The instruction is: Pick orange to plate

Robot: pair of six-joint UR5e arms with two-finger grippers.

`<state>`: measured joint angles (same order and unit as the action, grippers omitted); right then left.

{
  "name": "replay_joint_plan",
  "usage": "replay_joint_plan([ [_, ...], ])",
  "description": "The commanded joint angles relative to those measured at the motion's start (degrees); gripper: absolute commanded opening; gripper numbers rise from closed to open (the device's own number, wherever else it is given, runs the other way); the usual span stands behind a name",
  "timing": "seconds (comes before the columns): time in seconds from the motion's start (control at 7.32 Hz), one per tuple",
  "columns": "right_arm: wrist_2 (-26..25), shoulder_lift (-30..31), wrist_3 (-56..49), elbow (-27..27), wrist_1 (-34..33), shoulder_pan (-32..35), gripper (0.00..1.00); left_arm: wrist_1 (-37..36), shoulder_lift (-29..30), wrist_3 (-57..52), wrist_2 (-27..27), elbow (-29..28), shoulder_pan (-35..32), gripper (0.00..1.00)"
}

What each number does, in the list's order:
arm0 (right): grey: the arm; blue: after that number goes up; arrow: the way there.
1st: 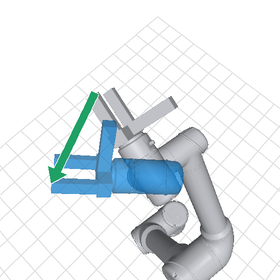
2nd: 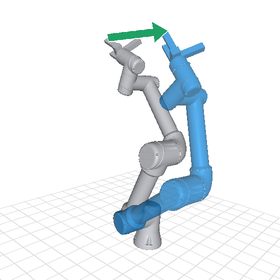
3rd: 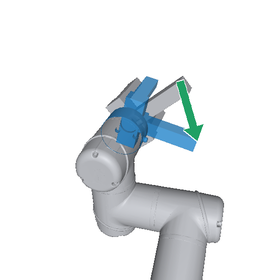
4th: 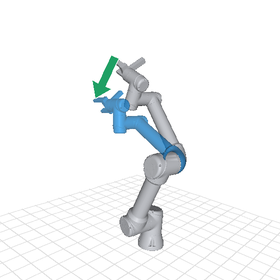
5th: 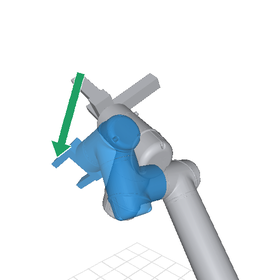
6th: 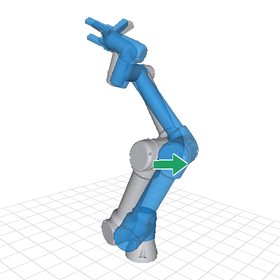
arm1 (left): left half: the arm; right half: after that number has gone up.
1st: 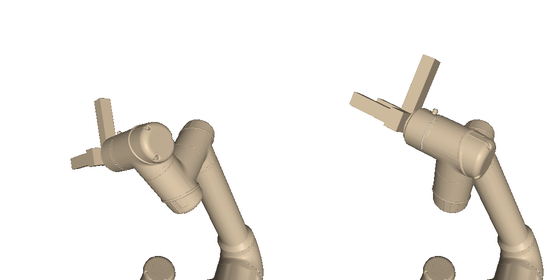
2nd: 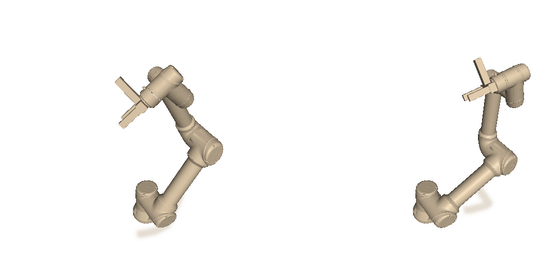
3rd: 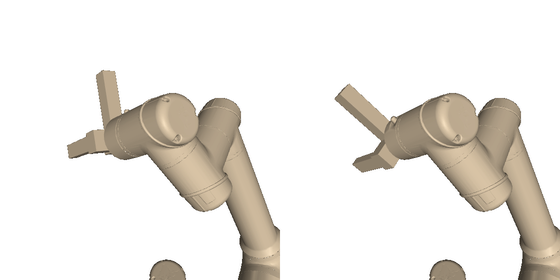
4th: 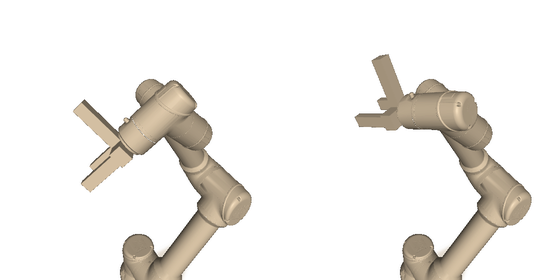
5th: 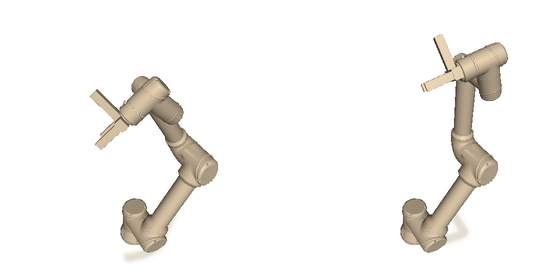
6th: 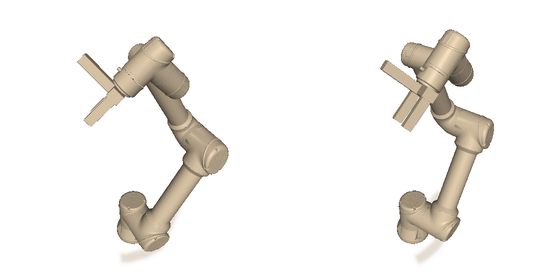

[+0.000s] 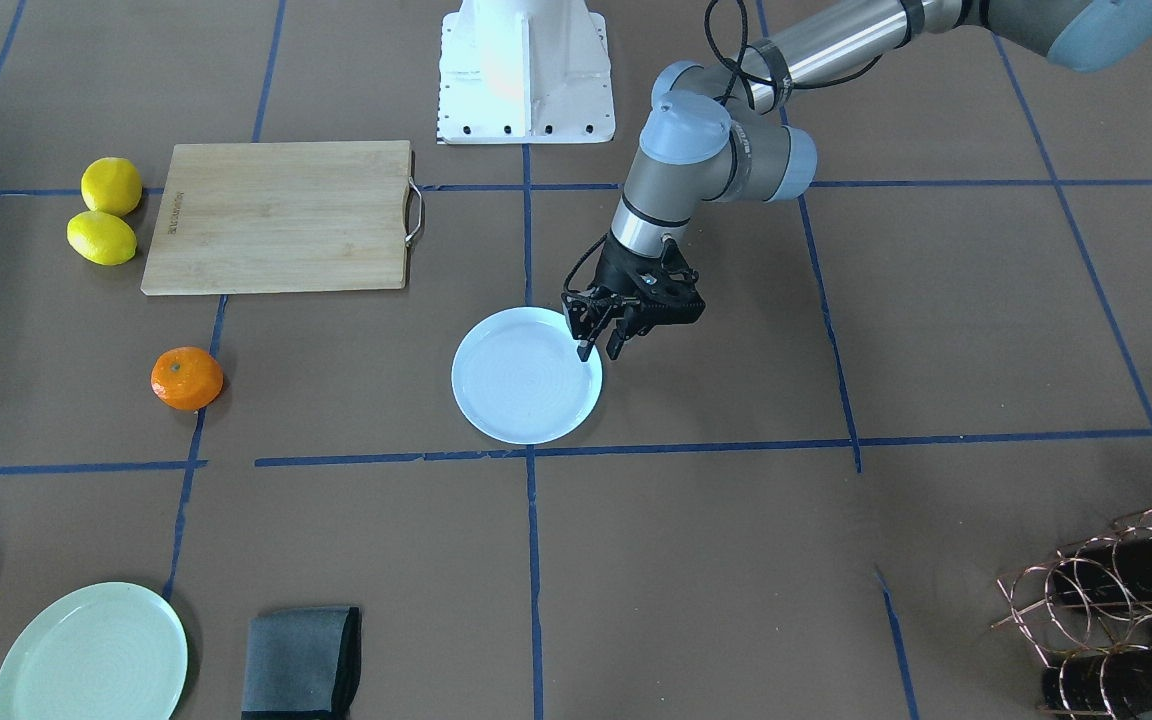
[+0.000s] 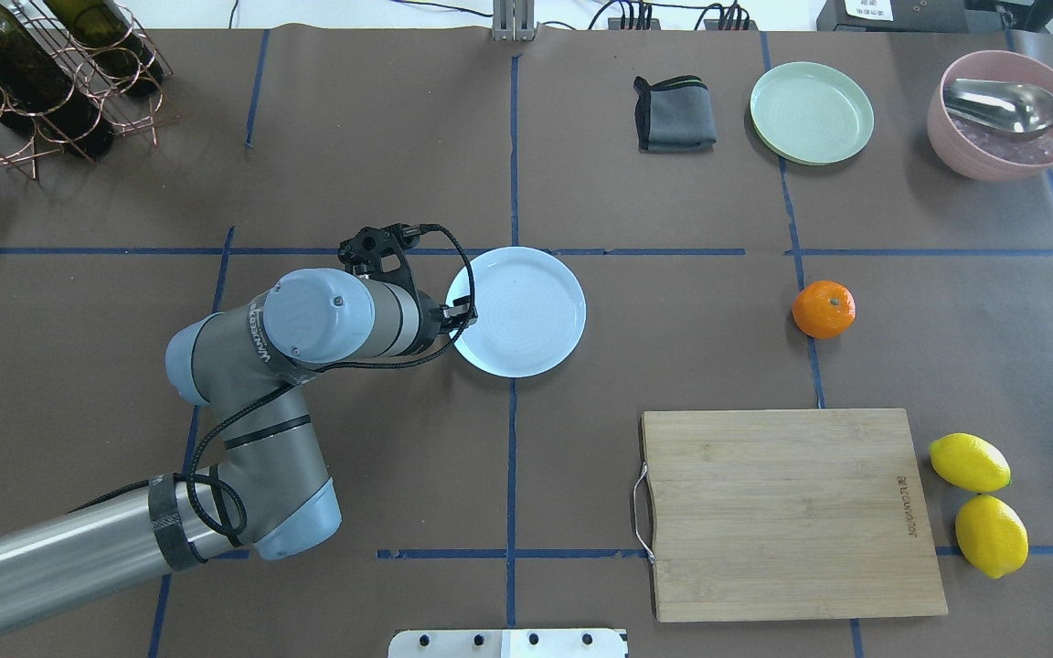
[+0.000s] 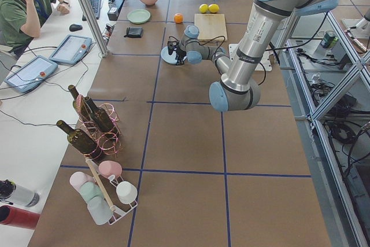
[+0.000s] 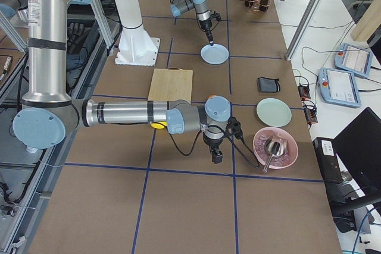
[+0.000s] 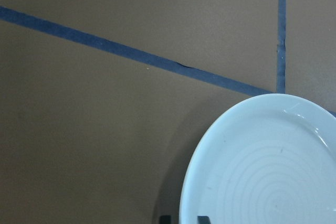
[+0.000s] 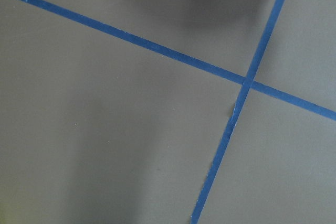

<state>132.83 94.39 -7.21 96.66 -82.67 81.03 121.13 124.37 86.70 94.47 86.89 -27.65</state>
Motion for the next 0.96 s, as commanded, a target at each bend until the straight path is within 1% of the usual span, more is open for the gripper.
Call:
replay_joint_plan([
  [0.0,-0.38,-0.09,-0.17,0.45,0.14,0.0,1.0,-3.93,-0.53,-5.7,1.84,3.17,-2.65,1.0],
  [0.14,-0.38,-0.09,0.0,0.28,0.14,0.0,1.0,-9.27,-2.62,-10.19,6.38,7.37,-5.63,1.0],
  [0.27,-0.38,-0.17,0.26,1.24,0.23,0.0,1.0,-14.81,-5.86,-15.1,9.56,12.98,-8.27,1.0],
  [0.41,-0.38,-0.52,0.44,1.94,0.23,-0.09,1.0,-21.83,-7.98,-21.85,9.76,17.48,-11.61,1.0],
  [0.55,-0.29,-0.96,0.53,3.52,0.23,-0.09,1.0,-25.12,-10.44,-32.54,9.85,21.26,-15.9,1.0],
  [0.68,-0.2,-1.05,0.44,5.45,0.23,-0.17,1.0,-25.58,-14.46,-38.39,11.16,24.7,-20.38,1.0],
  [0.82,-0.29,-1.49,0.61,6.77,0.23,-0.78,1.0,-26.2,-16.24,-38.97,21.61,23.95,-26.87,1.0],
])
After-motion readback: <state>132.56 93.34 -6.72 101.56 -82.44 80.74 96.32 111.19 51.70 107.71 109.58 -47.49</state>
